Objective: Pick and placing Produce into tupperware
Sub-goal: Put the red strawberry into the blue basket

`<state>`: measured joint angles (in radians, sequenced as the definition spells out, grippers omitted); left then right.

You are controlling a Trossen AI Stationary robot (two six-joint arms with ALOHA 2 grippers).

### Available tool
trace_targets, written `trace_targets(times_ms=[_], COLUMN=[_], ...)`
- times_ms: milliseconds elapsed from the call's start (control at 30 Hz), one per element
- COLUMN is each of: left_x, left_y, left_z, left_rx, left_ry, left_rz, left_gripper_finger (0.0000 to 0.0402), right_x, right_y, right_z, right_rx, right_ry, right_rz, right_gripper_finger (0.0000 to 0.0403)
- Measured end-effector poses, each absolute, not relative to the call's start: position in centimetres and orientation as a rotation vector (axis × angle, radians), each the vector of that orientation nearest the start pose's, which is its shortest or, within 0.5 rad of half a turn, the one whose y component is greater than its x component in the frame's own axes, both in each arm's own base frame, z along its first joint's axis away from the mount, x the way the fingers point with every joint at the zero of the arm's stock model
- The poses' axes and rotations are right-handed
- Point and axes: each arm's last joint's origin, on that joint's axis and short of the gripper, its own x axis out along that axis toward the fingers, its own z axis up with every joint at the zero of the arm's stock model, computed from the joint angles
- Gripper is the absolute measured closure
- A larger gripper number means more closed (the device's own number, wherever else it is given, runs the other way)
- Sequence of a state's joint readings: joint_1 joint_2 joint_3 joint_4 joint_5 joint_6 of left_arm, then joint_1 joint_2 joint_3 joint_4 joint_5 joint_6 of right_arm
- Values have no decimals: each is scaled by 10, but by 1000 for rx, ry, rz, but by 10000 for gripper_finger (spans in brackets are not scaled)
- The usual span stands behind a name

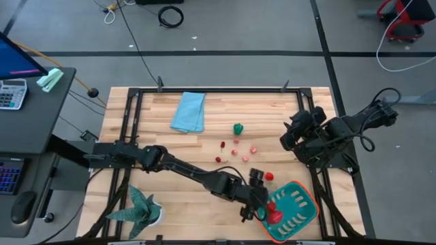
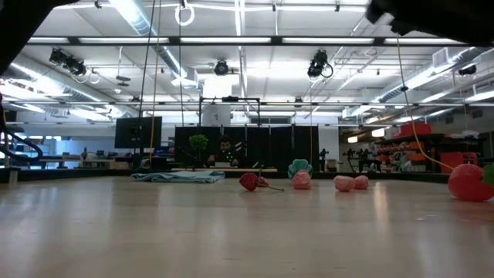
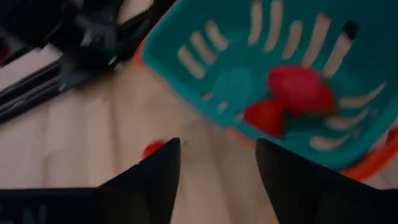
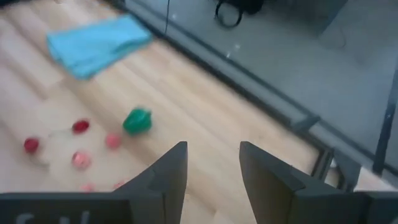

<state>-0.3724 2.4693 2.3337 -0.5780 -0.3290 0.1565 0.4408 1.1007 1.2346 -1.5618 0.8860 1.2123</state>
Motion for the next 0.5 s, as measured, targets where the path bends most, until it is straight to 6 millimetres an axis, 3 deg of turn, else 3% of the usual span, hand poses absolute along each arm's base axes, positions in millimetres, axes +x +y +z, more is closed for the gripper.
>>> trace_targets(times_ms=[200,400,500], left_x=[494,471,461], left_y=[-170,-143,-125], left_z=[243,250,250], left_rx=[404,367,357], left_ry=[866,1097,1225], left_rz=[53,143,214], left_gripper_finger=[256,385,388], right_x=[141,139,140], right_y=[49,57,64], right_z=[340,338,339], right_rx=[327,439,484], right_ry=[946,1021,999], right_rz=[-780,-720,-680], right_gripper_finger=[250,267,280])
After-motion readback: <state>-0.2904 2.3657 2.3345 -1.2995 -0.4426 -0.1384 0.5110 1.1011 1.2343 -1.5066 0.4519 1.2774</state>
